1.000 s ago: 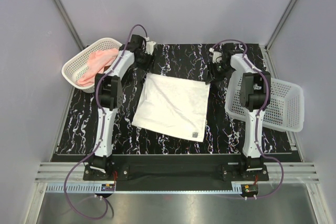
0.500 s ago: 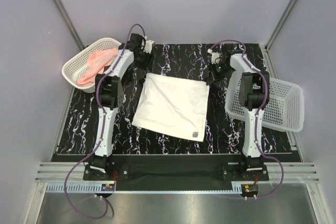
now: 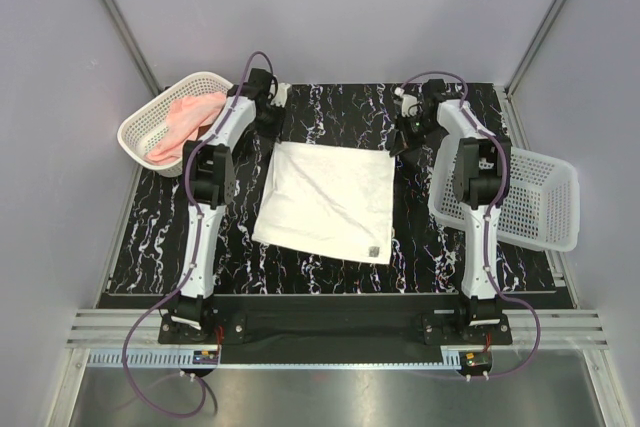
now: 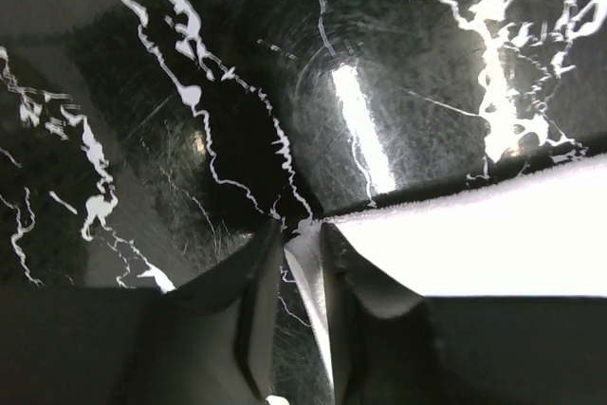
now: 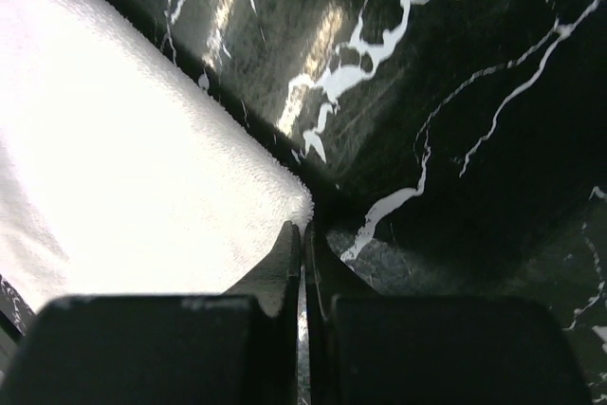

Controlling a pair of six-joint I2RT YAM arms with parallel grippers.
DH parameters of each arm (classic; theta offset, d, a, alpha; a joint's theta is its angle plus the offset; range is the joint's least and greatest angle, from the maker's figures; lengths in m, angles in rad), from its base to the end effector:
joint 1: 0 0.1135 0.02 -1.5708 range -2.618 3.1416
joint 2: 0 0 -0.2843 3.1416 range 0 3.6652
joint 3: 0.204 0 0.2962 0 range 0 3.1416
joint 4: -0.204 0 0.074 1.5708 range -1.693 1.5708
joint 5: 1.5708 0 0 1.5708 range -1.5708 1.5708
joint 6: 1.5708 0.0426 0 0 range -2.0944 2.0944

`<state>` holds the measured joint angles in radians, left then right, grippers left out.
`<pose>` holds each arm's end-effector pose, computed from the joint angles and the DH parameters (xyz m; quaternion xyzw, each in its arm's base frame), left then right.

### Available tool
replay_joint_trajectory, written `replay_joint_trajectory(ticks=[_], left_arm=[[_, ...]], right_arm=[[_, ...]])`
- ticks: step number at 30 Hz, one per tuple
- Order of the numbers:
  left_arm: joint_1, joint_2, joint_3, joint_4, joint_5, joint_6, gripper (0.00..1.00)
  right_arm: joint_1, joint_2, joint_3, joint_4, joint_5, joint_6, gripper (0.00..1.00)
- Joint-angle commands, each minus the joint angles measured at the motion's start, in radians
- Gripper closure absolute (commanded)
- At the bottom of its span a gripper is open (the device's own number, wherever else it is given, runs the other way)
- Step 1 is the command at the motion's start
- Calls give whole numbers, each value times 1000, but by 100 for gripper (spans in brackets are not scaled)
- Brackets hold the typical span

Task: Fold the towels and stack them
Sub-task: Fold the towel

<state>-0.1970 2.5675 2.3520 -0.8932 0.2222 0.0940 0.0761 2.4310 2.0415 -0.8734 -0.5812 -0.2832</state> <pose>0.5929 -0.1279 0.1611 0.1654 0.9535 -0.1195 0.2217 0.5564 0.0659 0.1399 -0.2124 0.9237 0.2664 0.1754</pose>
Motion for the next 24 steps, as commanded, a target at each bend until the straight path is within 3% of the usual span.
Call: replay_joint_trajectory(ticks=[1, 6, 14, 20, 24], left_arm=[[7, -16, -45, -19, -60, -28, 77], [5, -61, -147, -44, -84, -86, 100], [7, -167, -200, 53, -96, -114, 100], [10, -271, -243, 209, -118, -100, 100], [14, -369, -357, 362, -121, -112, 100]], right_arm=[[-2, 34, 81, 25, -66, 27, 100], [-4, 53, 131, 40, -89, 42, 100], [-4, 30, 115, 66, -83, 58, 100], [-4, -125, -20, 253, 53, 139, 100], [-4, -202, -82, 372, 135, 177, 100]])
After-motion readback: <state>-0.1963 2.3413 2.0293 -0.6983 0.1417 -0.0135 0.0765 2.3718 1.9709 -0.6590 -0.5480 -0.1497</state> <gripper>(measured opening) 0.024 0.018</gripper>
